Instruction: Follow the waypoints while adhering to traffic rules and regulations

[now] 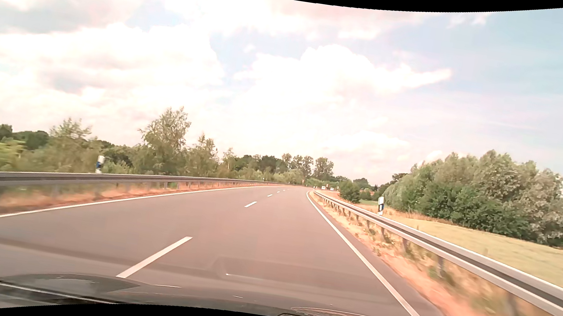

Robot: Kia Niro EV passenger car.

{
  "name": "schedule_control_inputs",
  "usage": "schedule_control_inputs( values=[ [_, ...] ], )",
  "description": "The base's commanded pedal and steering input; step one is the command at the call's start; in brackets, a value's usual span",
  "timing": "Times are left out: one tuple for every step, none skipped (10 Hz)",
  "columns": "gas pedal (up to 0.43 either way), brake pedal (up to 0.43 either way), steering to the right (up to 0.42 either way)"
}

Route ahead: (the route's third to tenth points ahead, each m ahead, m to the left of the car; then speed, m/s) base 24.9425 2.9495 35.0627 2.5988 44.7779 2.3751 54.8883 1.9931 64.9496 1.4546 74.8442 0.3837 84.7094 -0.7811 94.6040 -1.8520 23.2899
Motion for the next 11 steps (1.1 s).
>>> schedule_control_inputs(
  values=[
    [0.0, 0.0, 0.006],
    [0.0, 0.0, 0.006],
    [0.0, 0.0, 0.006],
    [0.0, 0.0, 0.006],
    [0.0, 0.0, 0.006],
    [0.0, 0.0, 0.006],
    [0.0, 0.0, 0.006],
    [0.0, 0.0, 0.006],
    [0.0, 0.0, 0.006],
    [0.0, 0.0, 0.006],
    [0.008, 0.0, 0.006]
  ],
)
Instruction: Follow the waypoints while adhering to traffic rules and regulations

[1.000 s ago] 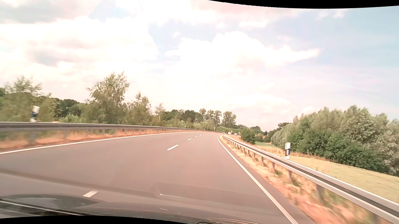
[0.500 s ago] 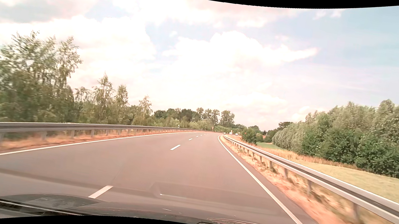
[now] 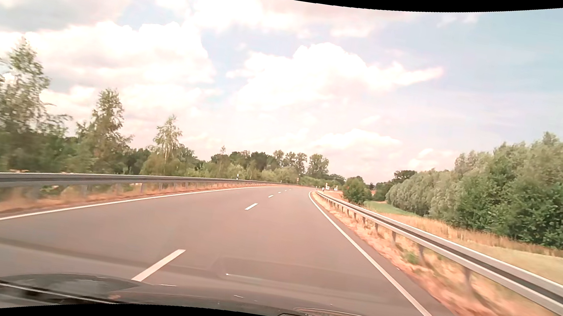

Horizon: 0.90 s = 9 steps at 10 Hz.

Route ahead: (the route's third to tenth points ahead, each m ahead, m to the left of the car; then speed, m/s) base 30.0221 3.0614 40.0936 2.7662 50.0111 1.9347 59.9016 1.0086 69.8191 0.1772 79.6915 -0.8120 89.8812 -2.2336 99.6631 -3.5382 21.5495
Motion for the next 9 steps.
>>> schedule_control_inputs(
  values=[
    [0.02, 0.0, 0.006],
    [0.02, 0.0, 0.006],
    [0.028, 0.0, 0.007],
    [0.047, 0.0, 0.008],
    [0.059, 0.0, 0.009],
    [0.059, 0.0, 0.009],
    [0.059, 0.0, 0.009],
    [0.059, 0.0, 0.009],
    [0.059, 0.0, 0.008]
  ],
)
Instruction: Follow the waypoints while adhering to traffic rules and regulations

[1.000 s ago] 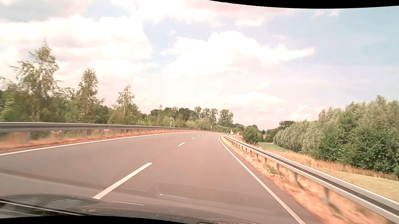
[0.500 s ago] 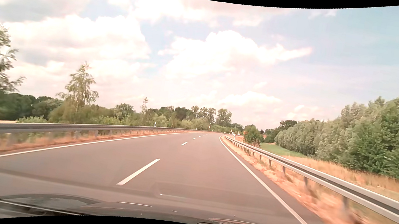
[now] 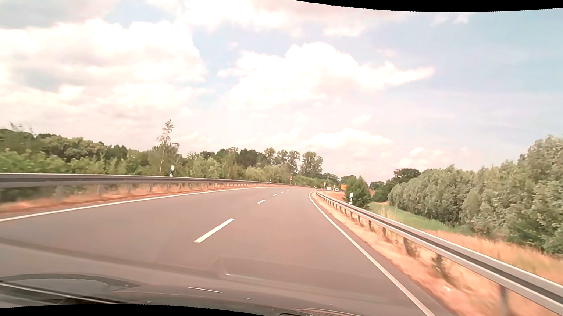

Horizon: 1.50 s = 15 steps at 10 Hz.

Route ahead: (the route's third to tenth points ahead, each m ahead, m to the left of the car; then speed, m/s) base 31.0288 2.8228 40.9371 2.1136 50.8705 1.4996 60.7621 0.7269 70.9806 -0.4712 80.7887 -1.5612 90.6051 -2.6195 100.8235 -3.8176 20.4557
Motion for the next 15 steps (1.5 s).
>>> schedule_control_inputs(
  values=[
    [0.059, 0.0, 0.008],
    [0.059, 0.0, 0.008],
    [0.059, 0.0, 0.008],
    [0.059, 0.0, 0.008],
    [0.059, 0.0, 0.007],
    [0.059, 0.0, 0.005],
    [0.059, 0.0, 0.005],
    [0.059, 0.0, 0.005],
    [0.059, 0.0, 0.005],
    [0.059, 0.0, 0.006],
    [0.059, 0.0, 0.006],
    [0.059, 0.0, 0.006],
    [0.059, 0.0, 0.006],
    [0.059, 0.0, 0.006],
    [0.059, 0.0, 0.006]
  ],
)
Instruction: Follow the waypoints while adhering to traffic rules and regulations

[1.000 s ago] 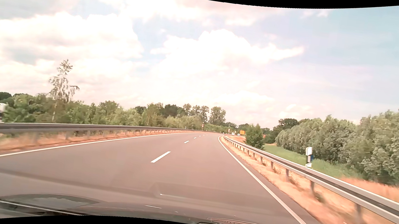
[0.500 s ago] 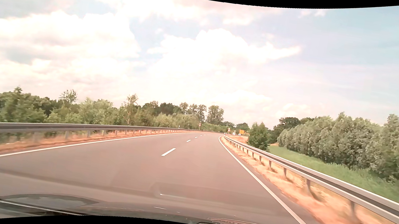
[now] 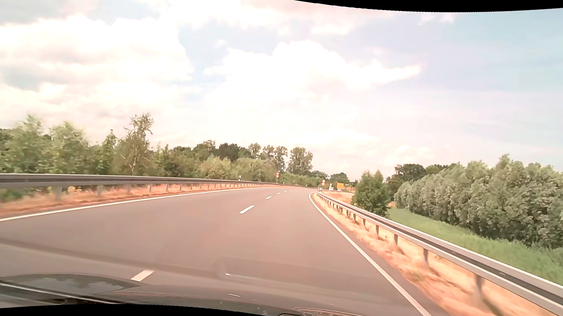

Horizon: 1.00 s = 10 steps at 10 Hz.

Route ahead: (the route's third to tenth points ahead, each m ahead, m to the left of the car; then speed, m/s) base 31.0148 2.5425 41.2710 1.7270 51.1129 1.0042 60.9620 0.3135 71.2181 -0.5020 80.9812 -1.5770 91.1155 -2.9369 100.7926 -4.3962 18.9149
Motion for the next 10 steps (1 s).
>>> schedule_control_inputs(
  values=[
    [0.059, 0.0, 0.007],
    [0.059, 0.0, 0.007],
    [0.059, 0.0, 0.007],
    [0.059, 0.0, 0.008],
    [0.059, 0.0, 0.008],
    [0.059, 0.0, 0.007],
    [0.059, 0.0, 0.007],
    [0.059, 0.0, 0.007],
    [0.059, 0.0, 0.008],
    [0.087, 0.0, 0.007]
  ],
)
